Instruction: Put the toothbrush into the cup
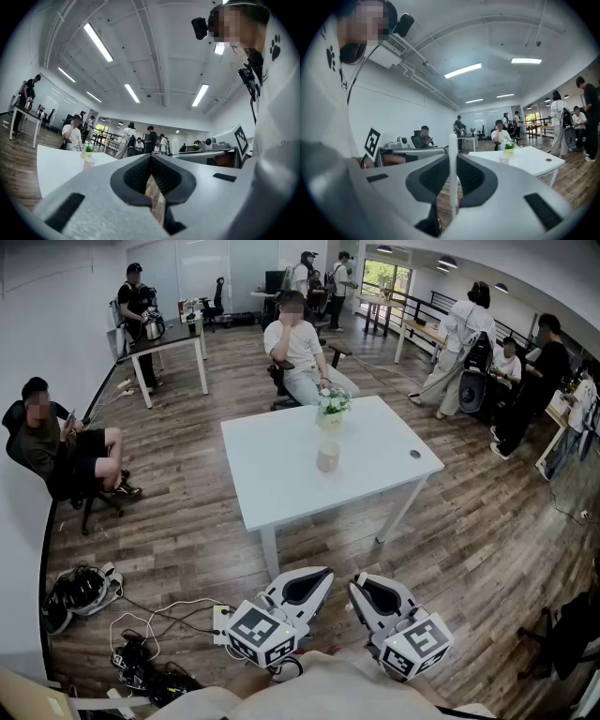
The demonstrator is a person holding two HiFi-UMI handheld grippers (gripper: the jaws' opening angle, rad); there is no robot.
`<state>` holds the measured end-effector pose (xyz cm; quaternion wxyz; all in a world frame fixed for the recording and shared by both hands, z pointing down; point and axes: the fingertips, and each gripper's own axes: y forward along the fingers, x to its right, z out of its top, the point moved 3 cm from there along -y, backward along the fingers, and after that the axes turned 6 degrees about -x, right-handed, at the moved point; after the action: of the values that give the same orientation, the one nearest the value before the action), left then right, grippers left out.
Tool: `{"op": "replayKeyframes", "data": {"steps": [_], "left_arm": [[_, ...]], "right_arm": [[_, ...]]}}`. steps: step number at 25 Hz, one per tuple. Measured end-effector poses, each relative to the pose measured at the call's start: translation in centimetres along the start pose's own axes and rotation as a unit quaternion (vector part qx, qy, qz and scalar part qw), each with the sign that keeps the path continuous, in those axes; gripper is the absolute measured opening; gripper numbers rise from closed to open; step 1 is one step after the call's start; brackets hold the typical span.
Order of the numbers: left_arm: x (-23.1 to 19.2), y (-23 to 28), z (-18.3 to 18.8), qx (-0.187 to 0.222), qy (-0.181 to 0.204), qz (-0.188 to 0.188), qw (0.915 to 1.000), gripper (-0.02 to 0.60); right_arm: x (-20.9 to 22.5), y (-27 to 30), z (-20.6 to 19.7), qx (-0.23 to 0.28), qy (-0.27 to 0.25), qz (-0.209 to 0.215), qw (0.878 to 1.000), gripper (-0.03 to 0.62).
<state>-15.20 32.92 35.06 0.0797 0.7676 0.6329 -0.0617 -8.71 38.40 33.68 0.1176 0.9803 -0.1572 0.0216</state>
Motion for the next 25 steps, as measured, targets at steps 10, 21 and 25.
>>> {"op": "replayKeyframes", "data": {"steps": [10,21,25], "left_arm": [[-1.4,0.4,0.5,0.006,-0.005,0.003,1.0,0.005],[-2.0,0.8,-1.1,0.005,-0.041,-0.015,0.999,0.005],[-2.7,2.3,-1.8,-0.004,-0.057,-0.03,0.9979,0.006]], "right_arm": [[0.5,1.3,0.4,-0.006,-0.006,0.002,1.0,0.057],[0.9,0.7,-0.8,-0.008,0.035,-0.022,0.999,0.058],[2.8,0.5,-1.0,-0.012,0.048,-0.045,0.998,0.058]]}}
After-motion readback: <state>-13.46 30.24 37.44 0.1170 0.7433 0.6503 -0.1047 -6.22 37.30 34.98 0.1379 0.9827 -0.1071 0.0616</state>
